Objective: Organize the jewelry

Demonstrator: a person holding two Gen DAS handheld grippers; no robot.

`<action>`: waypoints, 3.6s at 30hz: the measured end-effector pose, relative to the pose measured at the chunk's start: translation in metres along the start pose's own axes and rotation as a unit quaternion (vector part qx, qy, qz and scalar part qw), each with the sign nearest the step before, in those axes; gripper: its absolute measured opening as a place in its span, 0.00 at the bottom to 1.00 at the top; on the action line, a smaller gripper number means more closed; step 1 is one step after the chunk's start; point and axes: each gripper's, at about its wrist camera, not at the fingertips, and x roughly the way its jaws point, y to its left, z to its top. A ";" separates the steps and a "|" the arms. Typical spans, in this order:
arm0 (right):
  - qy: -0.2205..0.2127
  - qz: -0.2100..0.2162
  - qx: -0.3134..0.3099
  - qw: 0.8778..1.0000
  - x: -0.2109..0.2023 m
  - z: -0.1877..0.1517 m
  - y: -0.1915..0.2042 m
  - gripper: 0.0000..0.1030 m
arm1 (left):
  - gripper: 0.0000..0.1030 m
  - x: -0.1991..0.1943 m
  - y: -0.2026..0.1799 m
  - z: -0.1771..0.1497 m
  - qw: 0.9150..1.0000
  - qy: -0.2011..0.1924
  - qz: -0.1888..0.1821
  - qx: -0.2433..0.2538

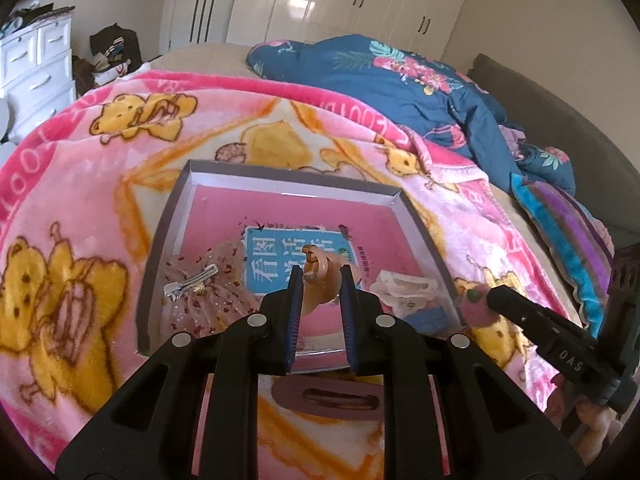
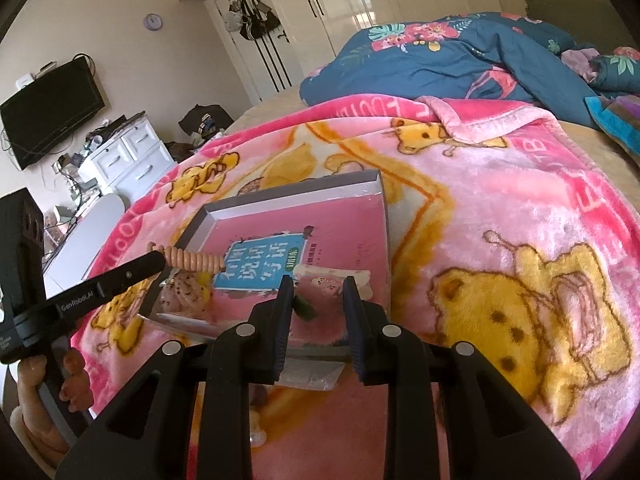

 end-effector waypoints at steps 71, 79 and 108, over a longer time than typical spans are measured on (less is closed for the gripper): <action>-0.054 0.034 -0.039 0.997 -0.102 -0.017 0.038 0.82 | 0.91 -0.121 0.001 -0.032 0.998 -0.057 0.021 -0.024; -0.047 0.040 -0.061 0.996 -0.109 -0.026 0.048 0.82 | 0.91 -0.128 0.003 -0.045 0.998 -0.053 0.027 -0.020; -0.024 0.046 -0.102 0.993 -0.123 -0.062 0.050 0.82 | 0.91 -0.137 -0.009 -0.087 0.999 -0.024 0.045 0.010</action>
